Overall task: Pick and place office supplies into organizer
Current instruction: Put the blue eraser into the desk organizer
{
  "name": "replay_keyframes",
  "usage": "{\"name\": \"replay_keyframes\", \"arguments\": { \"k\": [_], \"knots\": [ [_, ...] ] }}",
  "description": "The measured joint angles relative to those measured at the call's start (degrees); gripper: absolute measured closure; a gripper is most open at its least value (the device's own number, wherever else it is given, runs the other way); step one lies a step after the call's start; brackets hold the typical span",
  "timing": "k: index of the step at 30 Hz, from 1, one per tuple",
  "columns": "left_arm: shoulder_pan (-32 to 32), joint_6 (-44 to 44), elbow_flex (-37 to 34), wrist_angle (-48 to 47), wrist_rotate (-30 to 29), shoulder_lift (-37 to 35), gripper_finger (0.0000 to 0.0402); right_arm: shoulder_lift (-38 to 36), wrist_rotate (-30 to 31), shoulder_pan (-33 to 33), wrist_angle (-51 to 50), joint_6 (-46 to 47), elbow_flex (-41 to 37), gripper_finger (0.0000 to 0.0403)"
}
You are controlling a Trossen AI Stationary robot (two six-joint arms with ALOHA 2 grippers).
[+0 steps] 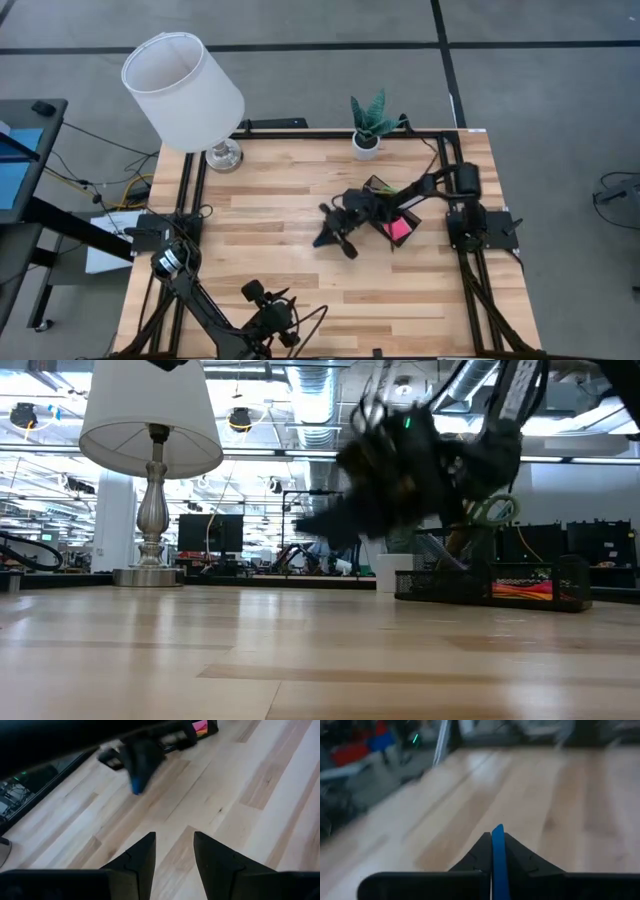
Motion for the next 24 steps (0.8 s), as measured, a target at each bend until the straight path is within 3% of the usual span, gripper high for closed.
{"name": "replay_keyframes", "arguments": {
  "k": [2, 5, 10, 13, 18, 24],
  "knots": [
    [0.0, 0.0, 0.0, 0.0, -0.1, 0.0, 0.0276, -3.6, 4.5, 0.2, -0.4, 3.5, 0.0, 0.0391],
    [0.0, 0.0, 0.0, 0.0, -0.1, 0.0, 0.0276, -10.4, 16.2, 1.4, -6.3, 9.4, 0.1, 0.0392],
    [0.0, 1.1, 0.0, 0.0, -0.4, 0.0, 0.0276, -20.5, 44.6, 7.3, -29.7, 14.6, 0.1, 0.0389],
    [0.0, 2.6, 0.0, 0.0, -0.5, 0.0, 0.0276, -25.7, 56.8, 12.0, -44.5, 20.3, 0.1, 0.0391],
    [0.0, 2.3, 0.0, 0.0, -2.7, 0.0, 0.0276, -30.2, 64.4, 16.3, -62.8, 32.2, 0.1, 0.0391],
    [0.0, -1.9, 0.0, 0.0, -3.2, 0.0, 0.0276, -30.6, 64.7, 14.7, -70.9, 36.3, 0.0, 0.0391]
  ]
}}
